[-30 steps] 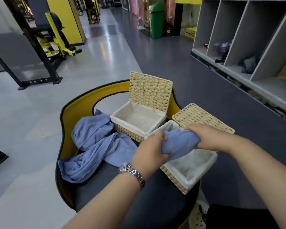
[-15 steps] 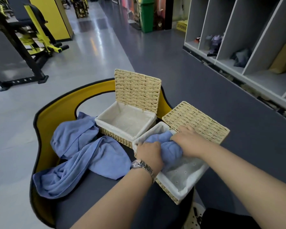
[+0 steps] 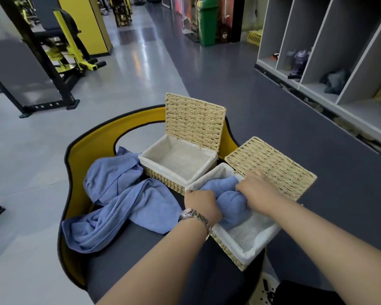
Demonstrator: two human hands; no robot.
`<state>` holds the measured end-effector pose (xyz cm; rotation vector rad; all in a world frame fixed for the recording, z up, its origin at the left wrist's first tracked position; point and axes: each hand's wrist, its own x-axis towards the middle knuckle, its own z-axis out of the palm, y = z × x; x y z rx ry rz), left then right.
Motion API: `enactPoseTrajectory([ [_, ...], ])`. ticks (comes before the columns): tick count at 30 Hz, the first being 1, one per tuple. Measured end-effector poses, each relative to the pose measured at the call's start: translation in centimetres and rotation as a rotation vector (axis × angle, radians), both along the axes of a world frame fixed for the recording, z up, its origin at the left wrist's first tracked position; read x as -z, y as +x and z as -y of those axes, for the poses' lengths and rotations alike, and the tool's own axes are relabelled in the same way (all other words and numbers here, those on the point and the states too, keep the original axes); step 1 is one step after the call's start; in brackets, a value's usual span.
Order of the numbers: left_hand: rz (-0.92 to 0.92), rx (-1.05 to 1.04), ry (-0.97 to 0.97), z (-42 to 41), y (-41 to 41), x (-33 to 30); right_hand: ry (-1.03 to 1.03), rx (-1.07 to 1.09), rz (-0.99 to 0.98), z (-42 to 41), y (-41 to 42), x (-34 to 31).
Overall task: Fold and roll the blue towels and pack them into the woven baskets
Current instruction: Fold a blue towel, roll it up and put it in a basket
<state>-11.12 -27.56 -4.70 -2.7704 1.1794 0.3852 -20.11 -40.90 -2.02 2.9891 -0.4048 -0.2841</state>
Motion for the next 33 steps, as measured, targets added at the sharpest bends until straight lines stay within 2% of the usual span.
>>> enactPoseTrajectory([
  [2,-0.071,0.014,-0.142,-1.0,-0.2,-0.4,0.033,0.006,-0.036,0.1,-0.2,-0.5],
  [4,-0.209,0.015,-0.387,-2.9,-0.3,-1.2,0.053,-0.021,-0.057,0.1,-0.3,-1.2],
  [7,-0.260,-0.004,-0.592,-7.6,0.6,-2.6,0.035,-0.021,0.103,-1.4,0.5,-2.0],
  [10,-0.213,-0.035,-0.533,-13.9,2.0,-2.9,0.071,-0.127,0.278,-4.8,1.9,-2.4],
  [15,-0.099,-0.046,-0.446,-24.0,3.9,-2.1,0.186,-0.342,0.216,-11.9,5.4,-0.4],
  [18,-0.117,-0.158,-0.413,-28.0,5.0,-1.1,0.286,-0.188,0.078,-15.2,7.6,3.3],
  [20,-0.128,-0.213,-0.435,-29.2,5.7,-0.3,0.223,-0.085,-0.003,-16.9,8.7,6.2],
  [26,-0.078,-0.162,-0.386,-29.3,6.8,0.9,0.072,0.222,0.129,-18.5,11.1,9.2],
  [29,-0.102,-0.153,-0.422,-28.9,7.1,0.7,0.149,0.341,0.093,-18.5,11.5,9.0],
  [33,-0.131,-0.131,-0.490,-28.1,7.0,0.2,0.286,0.321,0.074,-19.0,11.1,7.6],
])
